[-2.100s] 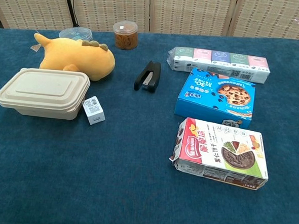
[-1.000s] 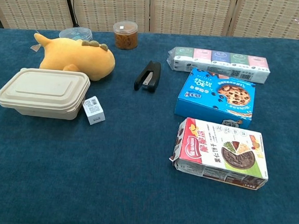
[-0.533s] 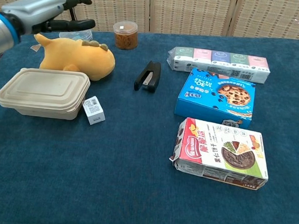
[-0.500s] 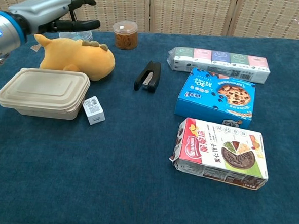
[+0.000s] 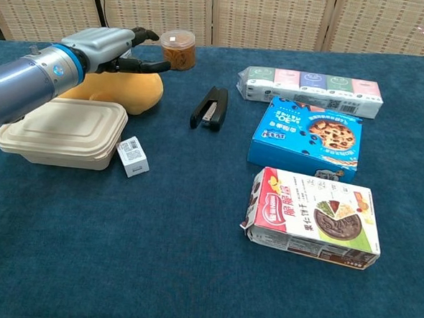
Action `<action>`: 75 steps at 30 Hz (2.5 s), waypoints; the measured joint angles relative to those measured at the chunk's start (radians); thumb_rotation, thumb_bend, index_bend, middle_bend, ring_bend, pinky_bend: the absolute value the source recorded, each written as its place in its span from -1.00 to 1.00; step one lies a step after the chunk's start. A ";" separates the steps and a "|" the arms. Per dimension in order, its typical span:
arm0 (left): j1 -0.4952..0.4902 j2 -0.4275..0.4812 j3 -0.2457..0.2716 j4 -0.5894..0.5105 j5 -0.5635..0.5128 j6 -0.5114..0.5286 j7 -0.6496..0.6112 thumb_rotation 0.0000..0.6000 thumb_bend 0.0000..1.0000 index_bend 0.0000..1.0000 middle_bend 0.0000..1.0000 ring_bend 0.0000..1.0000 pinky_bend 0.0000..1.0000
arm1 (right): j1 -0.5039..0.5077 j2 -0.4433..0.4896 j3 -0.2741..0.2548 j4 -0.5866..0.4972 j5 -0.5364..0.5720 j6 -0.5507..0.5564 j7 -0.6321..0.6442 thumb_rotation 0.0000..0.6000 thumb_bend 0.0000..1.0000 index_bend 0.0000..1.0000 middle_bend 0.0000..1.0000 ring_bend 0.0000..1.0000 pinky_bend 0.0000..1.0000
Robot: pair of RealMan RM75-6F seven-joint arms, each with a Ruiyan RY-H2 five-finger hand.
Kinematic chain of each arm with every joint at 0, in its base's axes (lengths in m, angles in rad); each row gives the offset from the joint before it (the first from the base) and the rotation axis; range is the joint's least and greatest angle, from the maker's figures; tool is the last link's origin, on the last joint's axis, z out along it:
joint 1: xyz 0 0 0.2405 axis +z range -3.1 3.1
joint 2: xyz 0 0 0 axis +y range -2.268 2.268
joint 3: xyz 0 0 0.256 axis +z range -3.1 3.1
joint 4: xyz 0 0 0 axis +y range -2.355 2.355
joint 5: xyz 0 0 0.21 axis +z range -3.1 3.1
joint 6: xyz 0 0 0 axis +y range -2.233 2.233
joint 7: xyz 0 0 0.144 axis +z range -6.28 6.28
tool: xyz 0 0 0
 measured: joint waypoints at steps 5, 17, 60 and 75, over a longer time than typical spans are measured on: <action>-0.019 -0.042 0.017 0.092 0.017 0.002 -0.043 -1.00 -1.00 -1.00 -1.00 -1.00 -1.00 | 0.001 0.003 0.002 0.001 0.007 -0.008 0.007 1.00 -1.00 -1.00 -1.00 -1.00 -1.00; -0.053 -0.119 0.050 0.290 0.068 -0.023 -0.206 -1.00 -1.00 -1.00 -1.00 -1.00 -1.00 | 0.004 0.011 0.005 0.008 0.018 -0.031 0.041 1.00 -1.00 -1.00 -1.00 -1.00 -1.00; 0.001 -0.201 0.181 0.719 0.221 -0.051 -0.760 -1.00 -1.00 -1.00 -1.00 -1.00 -1.00 | 0.027 0.002 0.000 0.021 0.047 -0.098 0.038 1.00 -1.00 -1.00 -1.00 -1.00 -1.00; -0.013 -0.150 0.218 0.559 0.292 0.186 -0.832 -1.00 -1.00 -1.00 -1.00 -1.00 -1.00 | 0.028 0.009 0.001 0.024 0.048 -0.107 0.065 1.00 -1.00 -1.00 -1.00 -1.00 -1.00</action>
